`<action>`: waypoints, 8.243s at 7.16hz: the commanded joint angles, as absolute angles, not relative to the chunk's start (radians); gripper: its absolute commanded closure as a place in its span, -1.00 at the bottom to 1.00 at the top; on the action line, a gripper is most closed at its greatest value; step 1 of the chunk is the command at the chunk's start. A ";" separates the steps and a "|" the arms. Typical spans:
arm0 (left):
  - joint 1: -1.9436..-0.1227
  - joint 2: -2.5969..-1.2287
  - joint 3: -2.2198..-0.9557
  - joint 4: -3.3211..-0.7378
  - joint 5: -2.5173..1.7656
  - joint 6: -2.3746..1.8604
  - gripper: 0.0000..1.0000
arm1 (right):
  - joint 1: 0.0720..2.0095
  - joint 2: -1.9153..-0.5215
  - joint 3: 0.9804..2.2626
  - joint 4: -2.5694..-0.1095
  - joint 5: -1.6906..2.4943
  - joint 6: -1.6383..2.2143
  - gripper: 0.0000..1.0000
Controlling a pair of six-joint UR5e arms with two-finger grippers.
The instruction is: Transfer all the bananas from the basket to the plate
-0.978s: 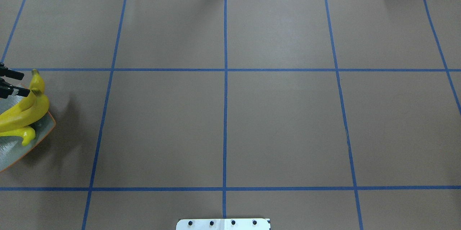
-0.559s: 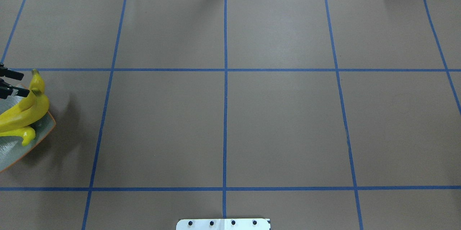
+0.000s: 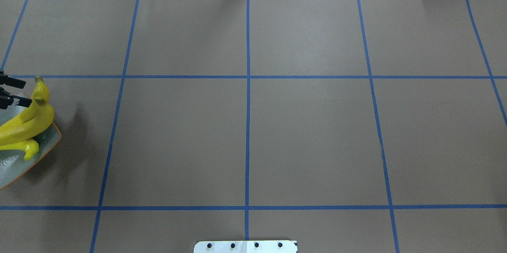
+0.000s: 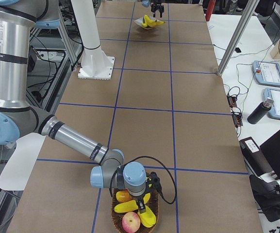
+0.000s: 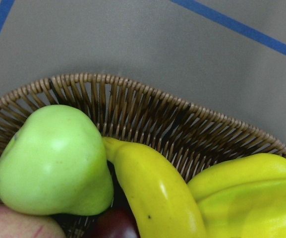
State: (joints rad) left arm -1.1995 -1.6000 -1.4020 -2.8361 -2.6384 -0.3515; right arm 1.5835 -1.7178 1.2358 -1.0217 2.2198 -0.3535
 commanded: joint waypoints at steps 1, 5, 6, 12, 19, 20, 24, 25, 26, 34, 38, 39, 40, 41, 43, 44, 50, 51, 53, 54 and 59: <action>-1.200 -1.600 -1.402 -2.836 -2.637 -0.351 -0.98 | 1.582 -1.736 1.230 -0.971 2.165 -0.360 -0.46; -1.198 -1.600 -1.397 -2.836 -2.637 -0.348 -0.98 | 1.582 -1.732 1.233 -0.971 2.163 -0.356 0.99; -1.198 -1.598 -1.397 -2.836 -2.637 -0.350 -0.98 | 1.582 -1.724 1.242 -0.971 2.163 -0.348 1.00; -1.198 -1.604 -1.399 -2.833 -2.635 -0.351 -0.98 | 1.647 -1.694 1.551 -1.254 2.221 -0.219 1.00; -1.136 -1.902 -1.440 -2.836 -2.495 -0.916 -0.99 | 1.190 -1.426 1.706 -0.996 2.232 0.977 1.00; -1.093 -1.948 -1.451 -2.836 -2.434 -0.975 -0.99 | 1.101 -1.332 1.707 -0.996 2.158 1.115 1.00; -0.878 -2.077 -1.549 -2.836 -2.285 -1.138 -0.99 | 0.896 -1.065 1.712 -1.034 2.011 1.466 1.00; -0.800 -2.079 -1.574 -2.836 -2.199 -1.138 -0.99 | 0.861 -0.992 1.730 -1.152 1.991 1.494 1.00; -0.742 -2.085 -1.580 -2.838 -2.130 -1.138 -0.99 | 0.833 -0.920 1.756 -1.307 1.987 1.515 1.00; -0.698 -2.091 -1.594 -2.853 -2.117 -1.138 -0.98 | 0.629 -0.773 1.773 -1.420 1.844 1.651 1.00; -0.672 -2.089 -1.600 -2.867 -2.117 -1.144 0.52 | 0.620 -0.773 1.782 -1.419 1.832 1.651 1.00; -0.670 -2.086 -1.600 -2.869 -2.118 -1.144 1.00 | 0.618 -0.775 1.782 -1.417 1.829 1.646 0.32; -0.672 -2.080 -1.600 -2.867 -2.118 -1.146 1.00 | 0.598 -0.776 1.782 -1.417 1.762 1.631 -0.98; -0.669 -2.077 -1.592 -2.864 -2.121 -1.146 1.00 | 0.582 -0.775 1.789 -1.416 1.723 1.622 -1.00; -0.669 -2.011 -1.595 -2.867 -2.129 -1.140 1.00 | 0.598 -0.825 1.892 -1.427 1.739 1.569 -1.00; -0.675 -1.940 -1.606 -2.922 -2.152 -1.137 1.00 | 0.656 -0.863 1.904 -1.428 1.776 1.539 -1.00; -1.135 -1.528 -1.556 -3.115 -2.675 -0.842 1.00 | 0.936 -1.121 1.904 -1.420 2.009 1.155 -1.00; -1.166 -1.513 -1.517 -3.123 -2.707 -0.792 1.00 | 0.937 -1.123 1.904 -1.419 2.008 1.152 -1.00; -1.222 -1.452 -1.427 -3.203 -2.799 -0.715 1.00 | 0.936 -1.123 1.902 -1.417 2.006 1.152 -1.00; -1.247 -1.406 -1.404 -3.221 -2.825 -0.715 1.00 | 0.936 -1.124 1.902 -1.417 2.006 1.152 -1.00; -1.256 -1.406 -1.335 -3.221 -2.717 -0.848 1.00 | 0.934 -1.126 1.904 -1.414 2.000 1.154 -1.00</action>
